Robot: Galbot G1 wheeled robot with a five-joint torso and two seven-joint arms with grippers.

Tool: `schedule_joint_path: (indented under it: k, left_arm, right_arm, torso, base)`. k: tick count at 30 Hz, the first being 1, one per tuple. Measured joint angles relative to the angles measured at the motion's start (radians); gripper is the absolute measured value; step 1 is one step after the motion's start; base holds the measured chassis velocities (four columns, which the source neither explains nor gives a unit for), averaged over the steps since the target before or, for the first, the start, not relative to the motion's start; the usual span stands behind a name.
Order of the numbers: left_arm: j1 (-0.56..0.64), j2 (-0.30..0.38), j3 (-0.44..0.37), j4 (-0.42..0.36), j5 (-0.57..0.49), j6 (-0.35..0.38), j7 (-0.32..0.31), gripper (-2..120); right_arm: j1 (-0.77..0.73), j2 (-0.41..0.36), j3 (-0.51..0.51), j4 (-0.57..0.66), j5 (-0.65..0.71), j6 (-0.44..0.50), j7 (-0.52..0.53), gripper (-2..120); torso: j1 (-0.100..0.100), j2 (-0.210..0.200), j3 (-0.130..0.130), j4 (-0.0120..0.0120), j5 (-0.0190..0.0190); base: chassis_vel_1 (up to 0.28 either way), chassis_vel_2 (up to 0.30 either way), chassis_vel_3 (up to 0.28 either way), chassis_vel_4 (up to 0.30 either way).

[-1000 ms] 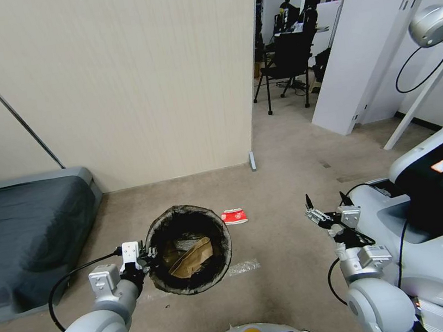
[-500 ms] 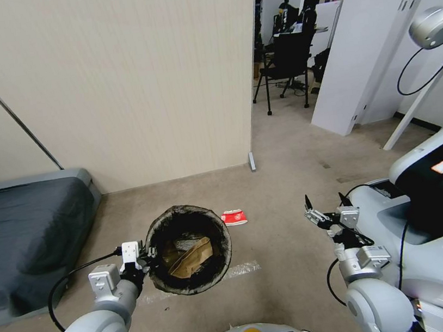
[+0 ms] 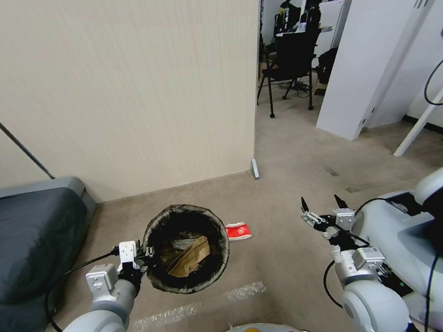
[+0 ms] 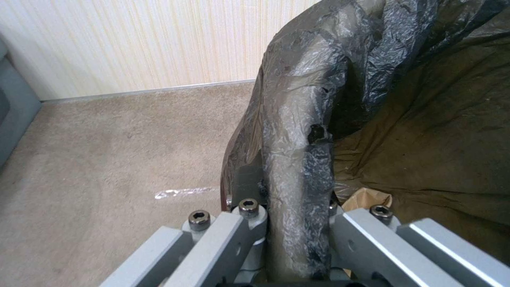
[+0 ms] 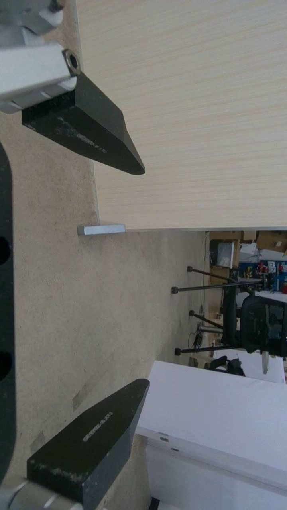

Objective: Pick up the trash bin, then pick up the garbage from the floor and place it into the trash bin.

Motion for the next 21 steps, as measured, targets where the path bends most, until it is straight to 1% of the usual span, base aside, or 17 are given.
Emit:
schedule_joint_path:
  k: [4,11,13,15,18,19,20,21]
  left_arm:
    - [0.003,-0.002,0.000,0.000,0.000,0.000,0.000,2]
    - [0.015,-0.006,-0.012,0.000,0.001,0.000,-0.002,2]
    - [0.026,-0.007,-0.025,0.000,0.009,-0.002,-0.003,2]
    - [0.030,-0.007,-0.029,0.000,0.012,-0.003,-0.003,2]
    - [0.043,-0.006,-0.044,0.000,0.017,-0.004,-0.003,2]
    - [0.043,-0.006,-0.044,0.000,0.017,-0.004,-0.003,2]
    - [0.046,-0.005,-0.045,0.000,0.017,-0.004,-0.003,2]
    - [0.052,-0.001,-0.045,0.000,0.017,-0.004,-0.002,2]
  right_arm:
    - [0.001,0.000,-0.004,-0.002,0.001,0.000,0.000,100]
    - [0.014,-0.014,-0.013,-0.015,0.010,-0.013,0.000,100]
    - [0.045,-0.045,-0.015,-0.032,0.040,-0.037,0.000,100]
    - [0.060,-0.059,-0.015,-0.040,0.056,-0.047,-0.001,100]
    - [0.111,-0.116,-0.009,-0.087,0.135,-0.080,-0.027,100]
    - [0.111,-0.116,-0.009,-0.087,0.135,-0.080,-0.027,100]
    - [0.124,-0.132,-0.008,-0.108,0.158,-0.086,-0.036,100]
    - [0.142,-0.154,-0.006,-0.146,0.187,-0.092,-0.057,100]
  torso:
    - [0.000,0.000,0.000,0.0001,0.0000]
    - [0.000,0.000,0.000,0.0000,-0.0001]
    - [0.000,0.000,0.000,-0.0001,0.0001]
    - [0.000,0.000,0.000,0.0002,0.0000]
    - [0.000,0.000,0.000,0.0003,0.0001]
    - [0.000,0.000,0.000,0.0003,0.0001]
    - [0.000,0.000,0.000,0.0003,0.0000]
    - [0.000,0.000,0.000,-0.0003,0.0001]
  base:
    - [-0.051,0.060,0.059,-0.056]
    - [0.000,0.000,0.000,0.000]
    - [0.000,0.000,0.000,0.000]
    - [0.000,0.000,0.000,0.000]
    - [0.000,0.000,0.000,0.000]
    - [0.000,0.000,0.000,0.000]
    - [0.000,0.000,0.000,0.000]
    - [0.000,0.000,0.000,0.000]
